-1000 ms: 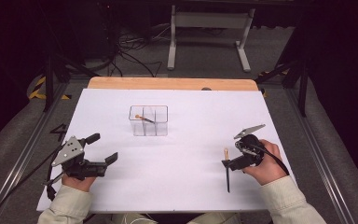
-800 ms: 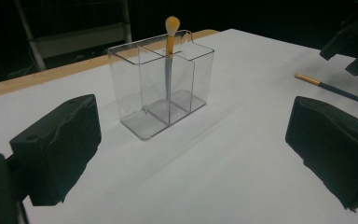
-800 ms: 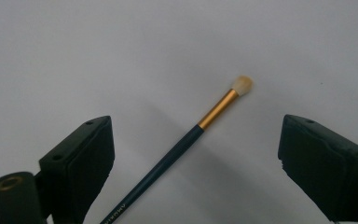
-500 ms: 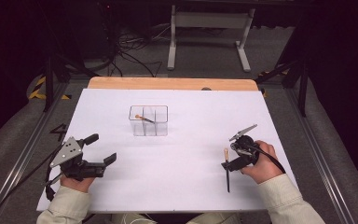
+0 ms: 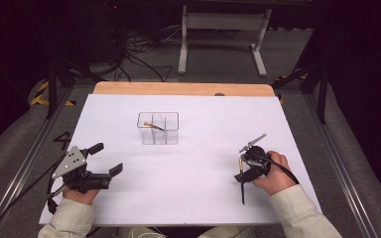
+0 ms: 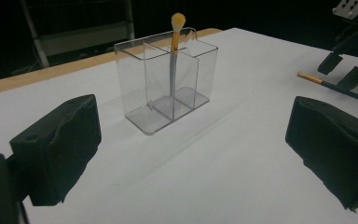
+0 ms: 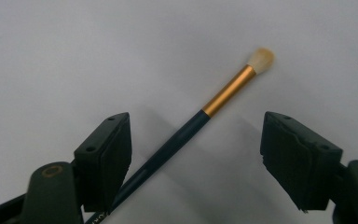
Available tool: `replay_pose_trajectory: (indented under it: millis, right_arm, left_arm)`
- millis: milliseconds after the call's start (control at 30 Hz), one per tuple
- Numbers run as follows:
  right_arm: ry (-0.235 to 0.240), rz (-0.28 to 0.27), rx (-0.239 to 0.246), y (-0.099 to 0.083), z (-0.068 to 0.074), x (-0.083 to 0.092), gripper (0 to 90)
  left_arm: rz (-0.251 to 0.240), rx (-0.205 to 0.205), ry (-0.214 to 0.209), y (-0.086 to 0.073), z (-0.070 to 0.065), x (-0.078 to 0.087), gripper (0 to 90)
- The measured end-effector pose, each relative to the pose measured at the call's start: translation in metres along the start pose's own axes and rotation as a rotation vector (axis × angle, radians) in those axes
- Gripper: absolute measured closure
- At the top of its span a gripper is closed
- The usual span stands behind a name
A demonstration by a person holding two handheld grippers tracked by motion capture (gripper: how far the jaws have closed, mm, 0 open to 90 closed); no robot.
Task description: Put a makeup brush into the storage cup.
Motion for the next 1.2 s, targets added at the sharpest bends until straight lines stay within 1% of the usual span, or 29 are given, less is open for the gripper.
replay_pose_trajectory:
  millis: [233,367,467,567,700,800,900,1033,1067,1100,1200]
  right_arm:
    - [-0.003,0.023,0.005,-0.0009,0.0021,-0.0038,29.1]
    - [-0.011,0.039,0.025,-0.0021,0.0033,-0.0056,32.7]
    - [-0.016,0.041,0.029,-0.0025,0.0032,-0.0054,34.0]
    - [-0.028,0.048,0.040,-0.0031,0.0040,-0.0049,37.2]
    - [-0.032,0.065,0.050,-0.0033,0.0064,-0.0033,45.2]
    - [-0.026,0.078,0.058,-0.0032,0.0075,-0.0021,53.8]
    - [-0.018,0.085,0.066,-0.0038,0.0078,-0.0009,63.9]
    - [-0.015,0.107,0.064,-0.0045,0.0080,0.0001,80.3]
    - [-0.015,0.107,0.064,-0.0045,0.0080,0.0001,80.3]
    - [-0.015,0.111,0.064,-0.0045,0.0080,0.0002,82.9]
    - [-0.018,0.115,0.063,-0.0042,0.0083,0.0002,83.1]
  left_arm:
    - [0.002,-0.001,0.000,-0.0003,0.0002,-0.0003,4.2]
    - [0.004,-0.001,-0.001,-0.0005,0.0005,-0.0006,4.4]
    - [0.004,-0.001,-0.004,-0.0004,0.0002,-0.0008,4.4]
    - [0.003,0.000,-0.004,-0.0006,0.0001,-0.0012,4.4]
    - [0.011,-0.003,-0.002,-0.0014,-0.0001,-0.0022,4.7]
    - [0.011,-0.007,-0.003,-0.0013,-0.0002,-0.0022,4.8]
    - [0.017,-0.005,-0.004,-0.0018,-0.0008,-0.0026,5.1]
    - [0.016,-0.004,-0.010,-0.0019,-0.0018,-0.0037,5.4]
    - [0.015,-0.003,-0.011,-0.0019,-0.0019,-0.0038,5.4]
    - [0.017,-0.005,-0.012,-0.0019,-0.0016,-0.0037,5.4]
    - [0.011,0.003,-0.020,-0.0019,-0.0016,-0.0041,5.1]
Point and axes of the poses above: each handheld gripper's, and its own axes: x roughly backward along the jaws, y roughly out of its top, z roughly to its left, the point moved 5 cm from there along -x, roughly forward along the jaws, and after that the axes turned 5 degrees about -z, right-handed, at the moved point
